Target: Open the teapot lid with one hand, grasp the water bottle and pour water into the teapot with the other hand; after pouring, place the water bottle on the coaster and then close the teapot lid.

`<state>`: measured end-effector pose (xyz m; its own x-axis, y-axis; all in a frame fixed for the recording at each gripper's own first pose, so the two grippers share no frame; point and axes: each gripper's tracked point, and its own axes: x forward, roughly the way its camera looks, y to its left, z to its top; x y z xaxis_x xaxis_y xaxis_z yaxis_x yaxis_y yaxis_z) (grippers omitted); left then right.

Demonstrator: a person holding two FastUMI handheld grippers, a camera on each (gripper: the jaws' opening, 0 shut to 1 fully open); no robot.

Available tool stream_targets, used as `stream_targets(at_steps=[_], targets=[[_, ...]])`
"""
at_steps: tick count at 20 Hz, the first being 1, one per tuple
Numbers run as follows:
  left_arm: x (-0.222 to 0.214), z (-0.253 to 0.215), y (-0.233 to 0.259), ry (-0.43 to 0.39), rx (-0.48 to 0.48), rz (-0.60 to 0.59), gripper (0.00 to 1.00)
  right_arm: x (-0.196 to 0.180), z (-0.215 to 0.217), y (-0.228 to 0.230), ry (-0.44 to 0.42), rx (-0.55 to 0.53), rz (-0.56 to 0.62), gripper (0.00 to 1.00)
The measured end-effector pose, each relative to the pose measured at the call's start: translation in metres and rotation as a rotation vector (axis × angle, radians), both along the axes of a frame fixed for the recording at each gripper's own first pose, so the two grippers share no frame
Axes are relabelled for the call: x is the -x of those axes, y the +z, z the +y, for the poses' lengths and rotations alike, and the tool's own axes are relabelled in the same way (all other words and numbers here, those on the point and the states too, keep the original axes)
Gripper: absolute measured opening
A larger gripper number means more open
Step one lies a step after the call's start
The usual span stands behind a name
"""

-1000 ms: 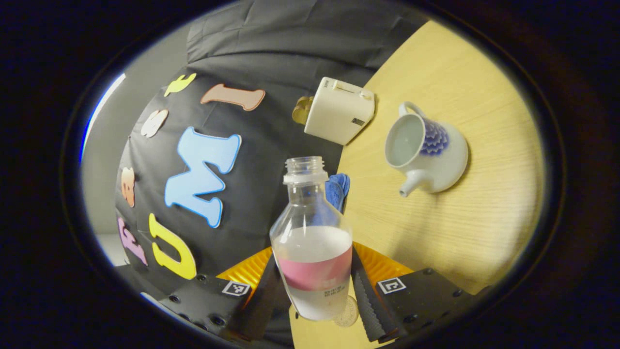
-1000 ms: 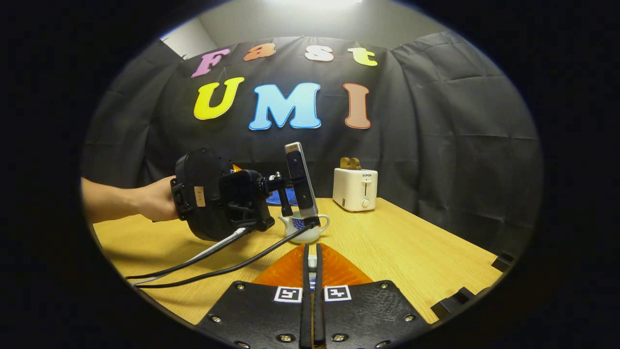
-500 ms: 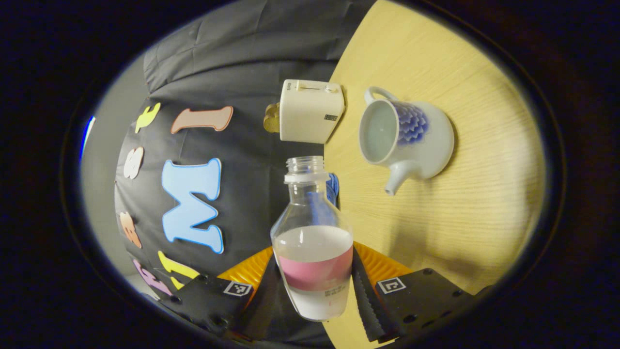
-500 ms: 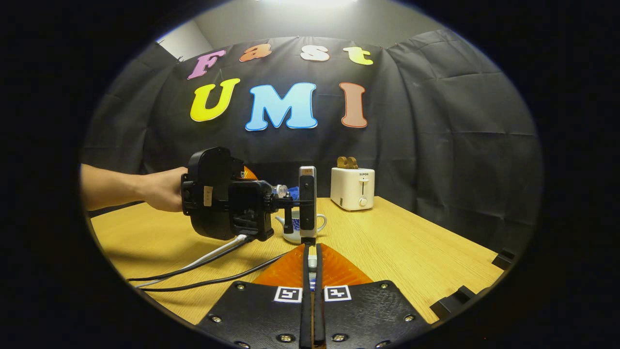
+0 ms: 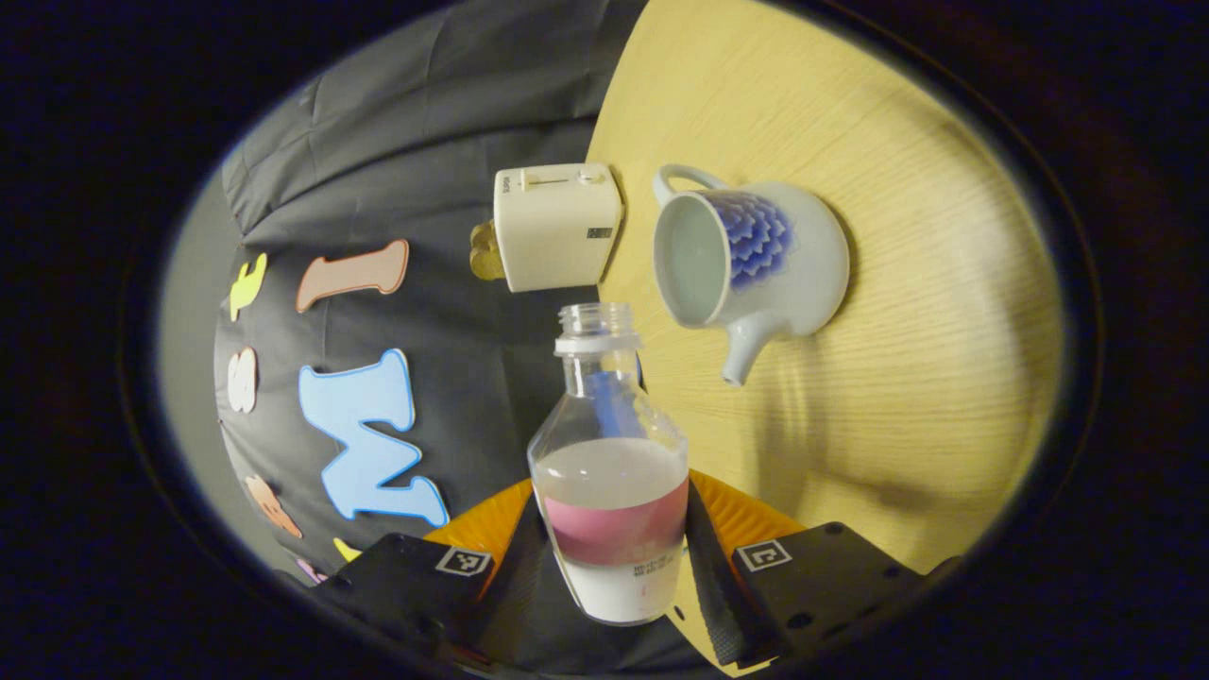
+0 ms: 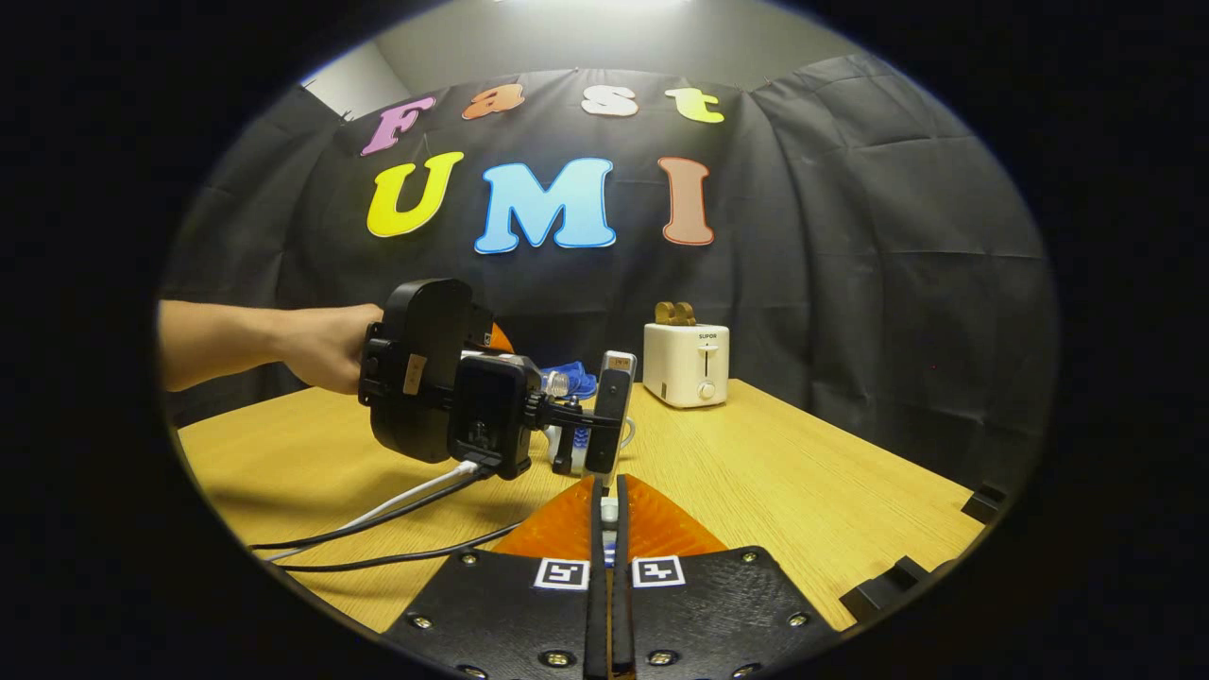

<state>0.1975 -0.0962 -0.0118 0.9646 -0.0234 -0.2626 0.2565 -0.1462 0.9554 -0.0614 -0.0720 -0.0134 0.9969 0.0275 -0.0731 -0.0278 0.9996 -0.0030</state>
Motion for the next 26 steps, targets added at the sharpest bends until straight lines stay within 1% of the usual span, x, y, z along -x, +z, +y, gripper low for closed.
stream_targets(at_steps=[7, 18, 26], targets=[[-0.004, 0.003, 0.010, -0.005, -0.153, -0.018, 0.86, 0.000, -0.003, -0.001, -0.006, -0.003, 0.000, 0.02], [-0.007, -0.003, 0.027, -0.034, -0.287, -0.039, 0.86, -0.001, -0.004, 0.001, -0.012, 0.007, -0.001, 0.02], [-0.004, -0.009, 0.030, -0.061, -0.336, -0.048, 0.86, 0.000, -0.003, 0.004, -0.010, 0.005, -0.011, 0.02]])
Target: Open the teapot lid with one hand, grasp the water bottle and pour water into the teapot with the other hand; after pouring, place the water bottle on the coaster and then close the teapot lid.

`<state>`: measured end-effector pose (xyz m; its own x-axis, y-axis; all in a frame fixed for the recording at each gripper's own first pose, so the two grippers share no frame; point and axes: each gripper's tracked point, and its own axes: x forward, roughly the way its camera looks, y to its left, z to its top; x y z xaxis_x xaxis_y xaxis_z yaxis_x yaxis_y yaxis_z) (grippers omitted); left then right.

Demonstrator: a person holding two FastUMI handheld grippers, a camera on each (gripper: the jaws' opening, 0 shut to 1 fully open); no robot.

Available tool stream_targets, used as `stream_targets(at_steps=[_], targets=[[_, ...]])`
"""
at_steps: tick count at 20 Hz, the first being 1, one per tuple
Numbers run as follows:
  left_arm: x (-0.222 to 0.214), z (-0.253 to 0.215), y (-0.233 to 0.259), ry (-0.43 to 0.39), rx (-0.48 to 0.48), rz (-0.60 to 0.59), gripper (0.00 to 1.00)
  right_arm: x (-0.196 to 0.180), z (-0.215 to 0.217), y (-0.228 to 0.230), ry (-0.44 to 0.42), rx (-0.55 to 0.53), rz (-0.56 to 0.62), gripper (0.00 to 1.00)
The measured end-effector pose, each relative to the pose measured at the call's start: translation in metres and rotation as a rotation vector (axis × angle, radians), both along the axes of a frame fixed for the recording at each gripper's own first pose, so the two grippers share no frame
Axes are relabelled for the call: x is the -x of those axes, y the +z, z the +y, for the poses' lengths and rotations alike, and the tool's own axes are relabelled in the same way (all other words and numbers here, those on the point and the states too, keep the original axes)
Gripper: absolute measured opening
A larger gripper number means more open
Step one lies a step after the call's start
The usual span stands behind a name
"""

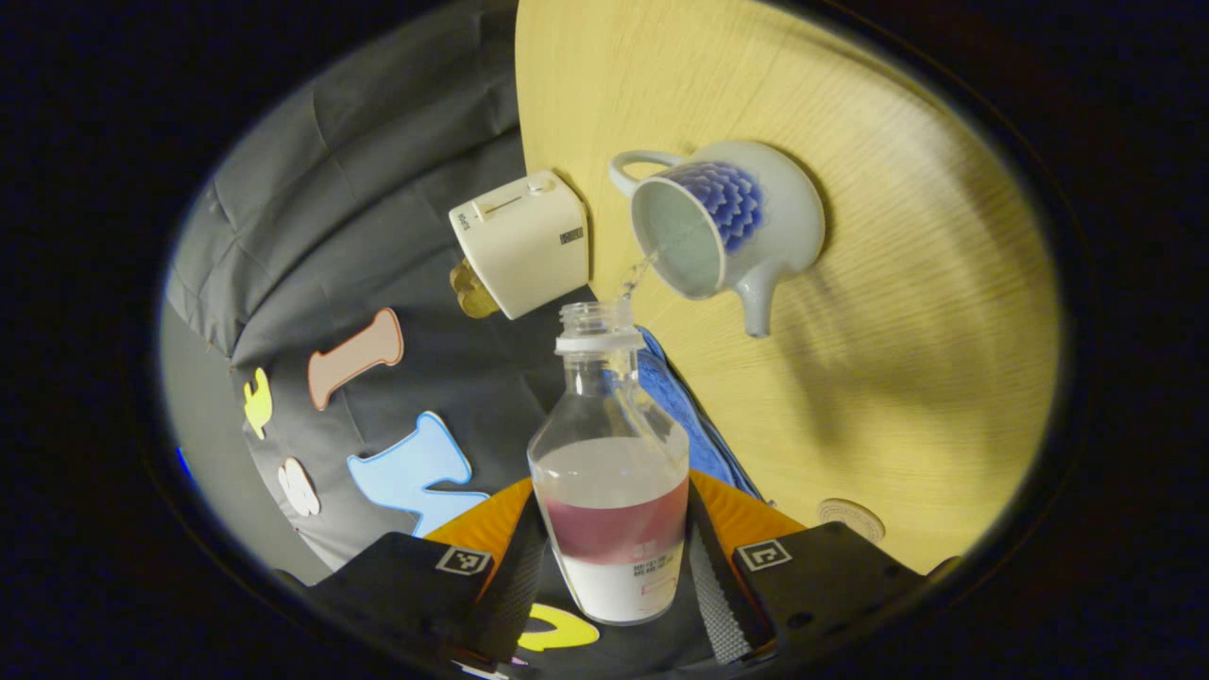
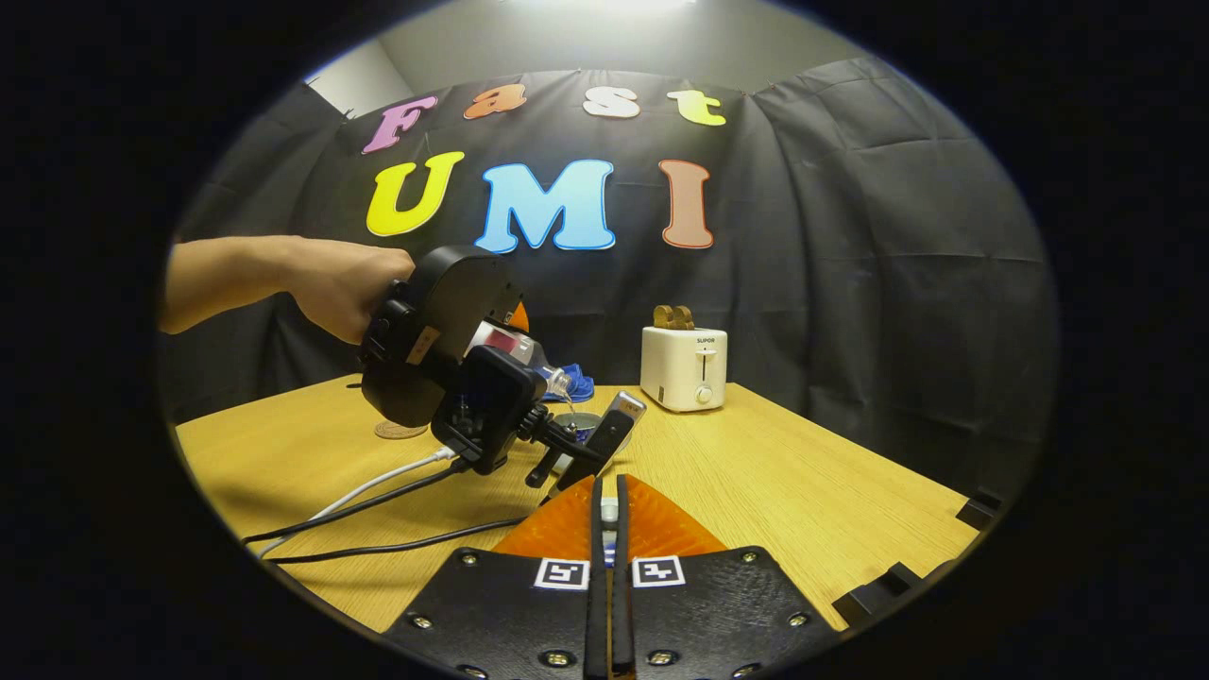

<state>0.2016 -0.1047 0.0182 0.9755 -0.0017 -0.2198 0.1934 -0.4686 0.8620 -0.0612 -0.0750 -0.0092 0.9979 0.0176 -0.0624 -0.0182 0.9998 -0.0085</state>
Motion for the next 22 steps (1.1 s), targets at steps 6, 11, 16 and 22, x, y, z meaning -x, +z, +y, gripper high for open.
stream_targets(at_steps=[6, 11, 16, 22], targets=[[0.0009, 0.0002, 0.0038, -0.010, -0.060, -0.008, 0.86, 0.0019, -0.0013, 0.0023, -0.008, 0.012, -0.008, 0.02], [0.0006, -0.0009, 0.0063, -0.026, -0.110, -0.019, 0.86, 0.0018, -0.0013, -0.0011, -0.004, 0.015, 0.004, 0.02], [-0.0003, -0.0005, 0.0064, -0.028, -0.142, -0.004, 0.86, 0.0018, -0.0005, -0.0028, 0.000, 0.033, 0.009, 0.02], [-0.0011, -0.0027, 0.0093, -0.039, -0.185, 0.003, 0.86, 0.0022, -0.0014, -0.0012, -0.002, 0.053, 0.007, 0.02]])
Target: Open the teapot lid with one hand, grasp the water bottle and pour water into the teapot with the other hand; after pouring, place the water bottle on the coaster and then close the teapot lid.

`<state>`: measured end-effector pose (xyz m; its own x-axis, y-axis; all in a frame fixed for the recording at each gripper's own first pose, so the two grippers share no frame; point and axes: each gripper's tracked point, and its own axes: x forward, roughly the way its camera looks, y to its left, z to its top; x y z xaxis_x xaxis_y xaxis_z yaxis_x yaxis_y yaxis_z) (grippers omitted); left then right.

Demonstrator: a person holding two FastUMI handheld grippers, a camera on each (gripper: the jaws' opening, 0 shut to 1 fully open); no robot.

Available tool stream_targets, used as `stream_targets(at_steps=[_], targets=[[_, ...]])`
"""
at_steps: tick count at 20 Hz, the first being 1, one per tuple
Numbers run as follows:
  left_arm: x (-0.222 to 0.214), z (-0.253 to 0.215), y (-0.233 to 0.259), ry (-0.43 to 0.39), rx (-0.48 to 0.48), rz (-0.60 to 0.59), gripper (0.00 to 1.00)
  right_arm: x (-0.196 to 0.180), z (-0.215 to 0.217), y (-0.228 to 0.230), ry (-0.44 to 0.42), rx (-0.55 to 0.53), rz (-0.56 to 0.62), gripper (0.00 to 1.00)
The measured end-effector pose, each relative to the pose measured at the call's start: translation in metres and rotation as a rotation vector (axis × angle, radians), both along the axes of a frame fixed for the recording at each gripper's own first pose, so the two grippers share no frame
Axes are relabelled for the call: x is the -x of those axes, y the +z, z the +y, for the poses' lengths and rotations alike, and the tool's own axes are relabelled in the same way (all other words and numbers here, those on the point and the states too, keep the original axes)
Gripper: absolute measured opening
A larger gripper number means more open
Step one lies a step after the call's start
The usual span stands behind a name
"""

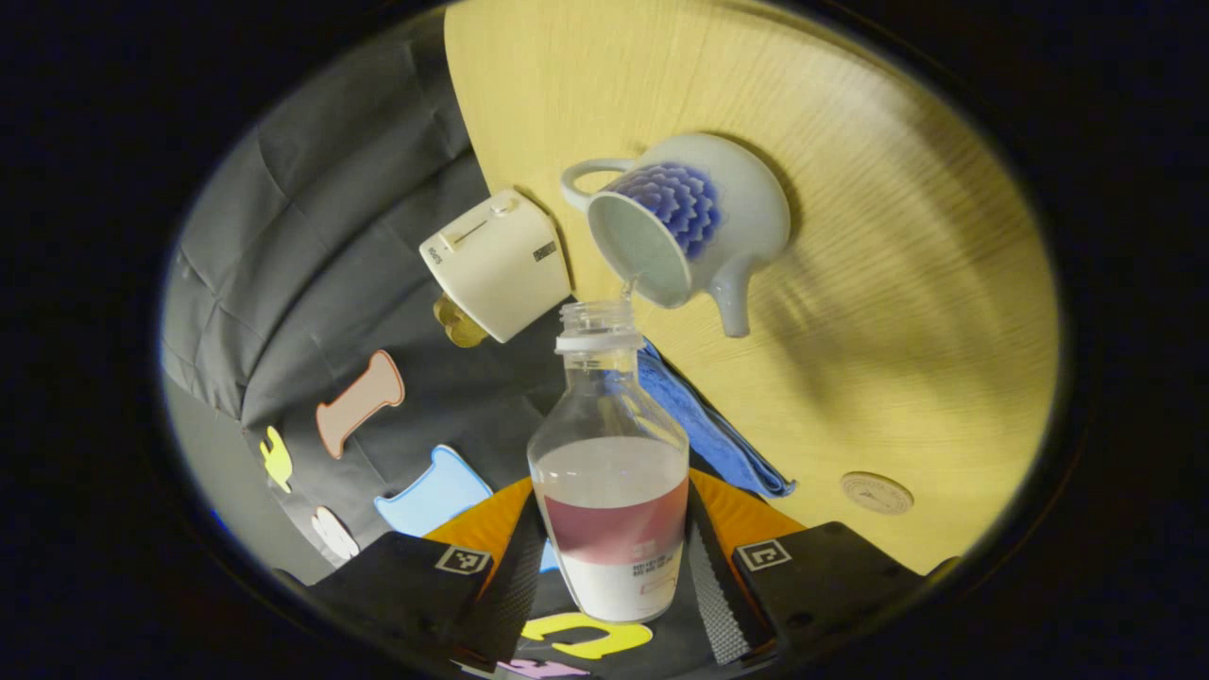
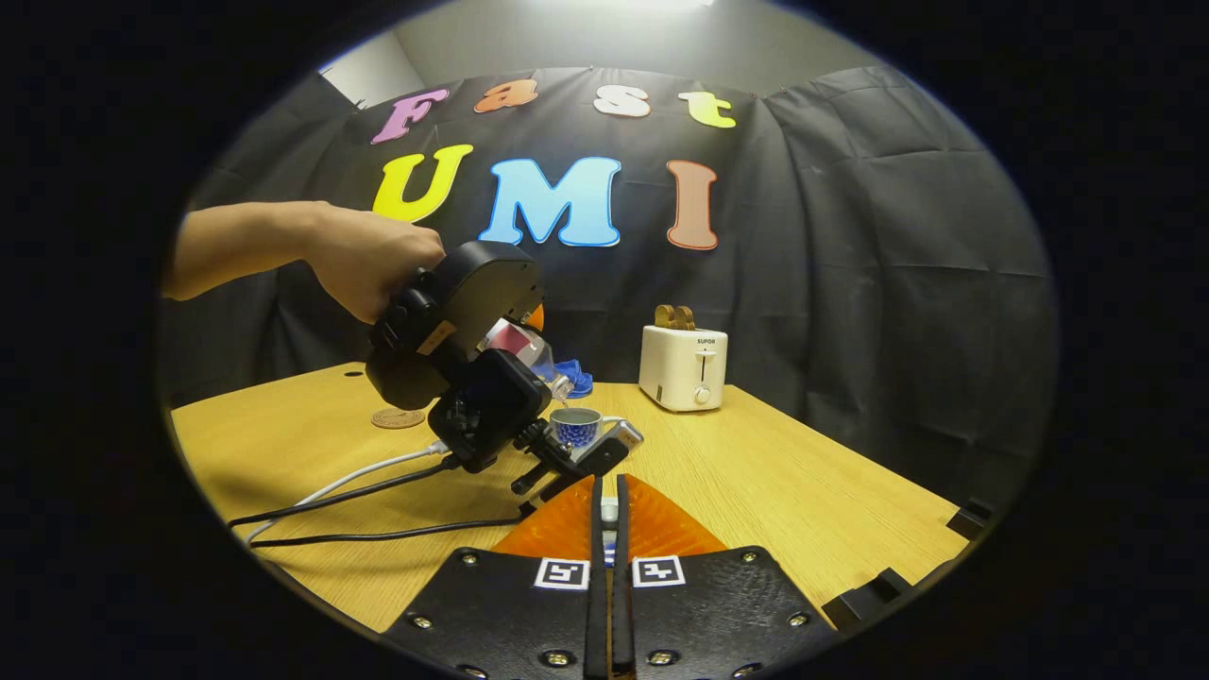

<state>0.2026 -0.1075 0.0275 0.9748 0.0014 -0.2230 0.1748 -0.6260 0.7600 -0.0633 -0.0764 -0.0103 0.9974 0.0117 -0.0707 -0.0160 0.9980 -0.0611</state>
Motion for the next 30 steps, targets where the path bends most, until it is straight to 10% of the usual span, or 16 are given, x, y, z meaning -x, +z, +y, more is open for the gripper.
stream_targets(at_steps=[19, 30], targets=[[-0.004, 0.006, -0.025, -0.014, 0.212, 0.032, 0.86, 0.000, -0.006, 0.005, -0.022, 0.006, -0.015, 0.02], [0.003, 0.078, -0.035, 0.116, 1.003, -0.040, 0.87, -0.014, 0.018, 0.027, 0.015, 0.021, -0.043, 0.02]])
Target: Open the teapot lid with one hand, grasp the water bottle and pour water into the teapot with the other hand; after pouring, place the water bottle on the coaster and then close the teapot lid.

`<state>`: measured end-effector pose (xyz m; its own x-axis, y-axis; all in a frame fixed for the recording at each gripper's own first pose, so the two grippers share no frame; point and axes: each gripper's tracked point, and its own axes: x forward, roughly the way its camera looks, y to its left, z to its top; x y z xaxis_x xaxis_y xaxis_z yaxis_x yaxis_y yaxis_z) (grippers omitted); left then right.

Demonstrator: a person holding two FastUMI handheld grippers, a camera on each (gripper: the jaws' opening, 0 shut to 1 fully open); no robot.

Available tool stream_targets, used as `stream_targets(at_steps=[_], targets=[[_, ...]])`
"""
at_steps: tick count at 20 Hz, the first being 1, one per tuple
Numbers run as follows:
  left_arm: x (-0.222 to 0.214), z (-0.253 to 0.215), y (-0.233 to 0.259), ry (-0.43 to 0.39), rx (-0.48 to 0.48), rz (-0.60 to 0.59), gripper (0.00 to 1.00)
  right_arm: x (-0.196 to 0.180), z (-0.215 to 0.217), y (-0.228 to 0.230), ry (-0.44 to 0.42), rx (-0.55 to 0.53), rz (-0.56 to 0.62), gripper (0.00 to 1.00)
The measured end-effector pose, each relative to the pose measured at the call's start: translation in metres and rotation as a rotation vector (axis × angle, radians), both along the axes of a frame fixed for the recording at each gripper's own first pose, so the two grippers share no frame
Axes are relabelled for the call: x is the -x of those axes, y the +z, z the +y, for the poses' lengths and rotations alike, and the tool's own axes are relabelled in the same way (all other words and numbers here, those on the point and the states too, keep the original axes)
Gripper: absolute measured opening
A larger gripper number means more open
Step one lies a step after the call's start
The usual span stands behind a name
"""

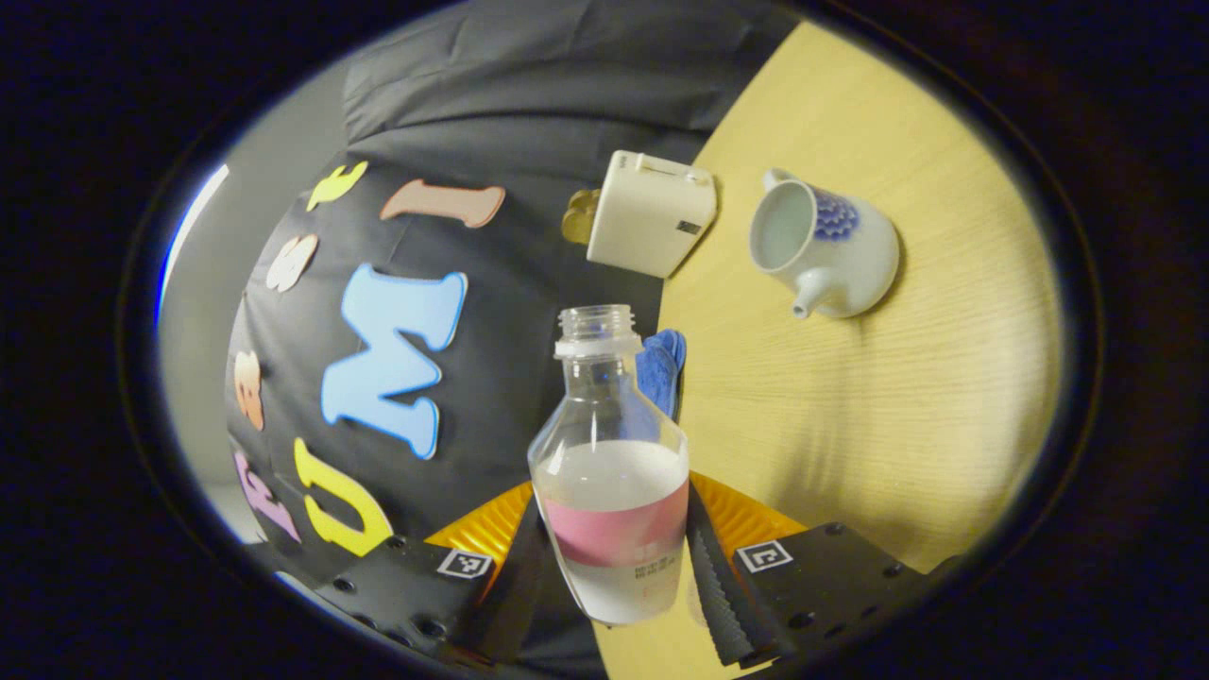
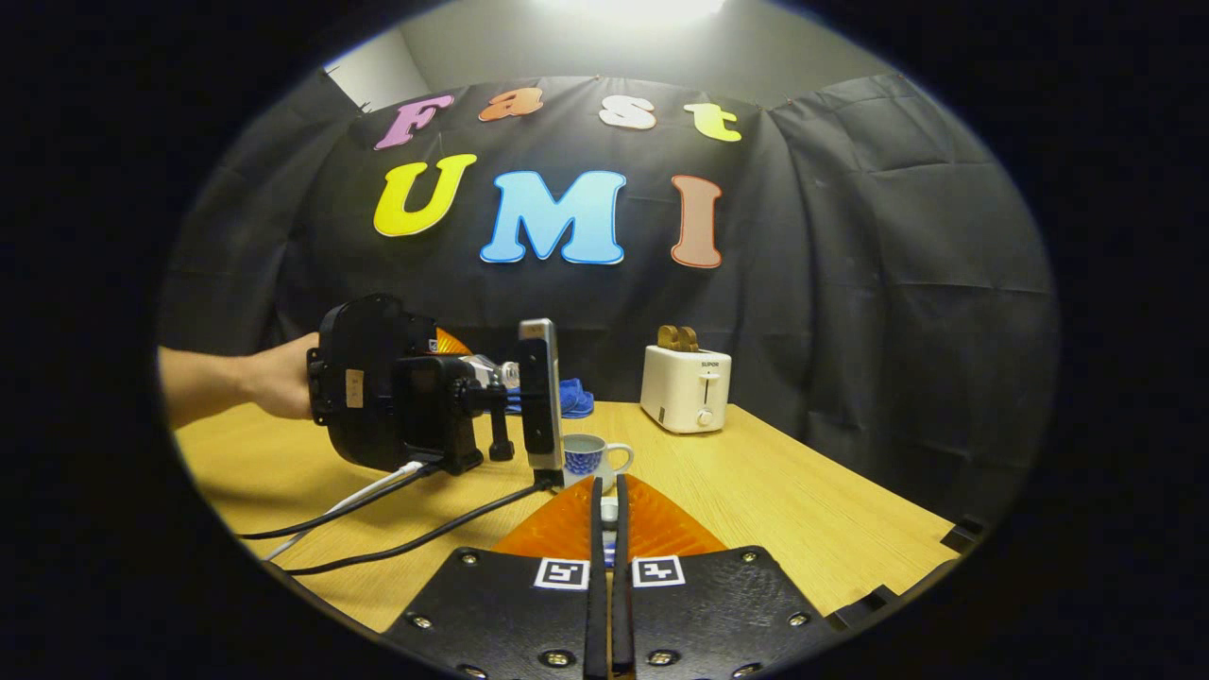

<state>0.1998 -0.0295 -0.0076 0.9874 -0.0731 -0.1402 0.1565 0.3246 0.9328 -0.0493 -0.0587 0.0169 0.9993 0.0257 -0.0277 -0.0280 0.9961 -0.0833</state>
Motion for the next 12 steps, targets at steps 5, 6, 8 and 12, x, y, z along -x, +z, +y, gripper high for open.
stream_targets(at_steps=[5, 6, 8, 12], targets=[[-0.030, 0.025, -0.008, 0.108, 0.381, -0.011, 0.86, -0.021, 0.025, -0.001, 0.037, 0.010, 0.024, 0.02], [-0.032, 0.026, -0.009, 0.123, 0.434, -0.013, 0.86, -0.027, 0.029, -0.002, 0.044, 0.011, 0.030, 0.02], [-0.037, 0.028, -0.010, 0.150, 0.563, -0.029, 0.86, -0.036, 0.037, -0.003, 0.059, 0.000, 0.041, 0.02], [-0.037, 0.017, 0.002, 0.129, 0.918, -0.073, 0.87, -0.058, 0.046, -0.004, 0.067, -0.009, 0.049, 0.02]])
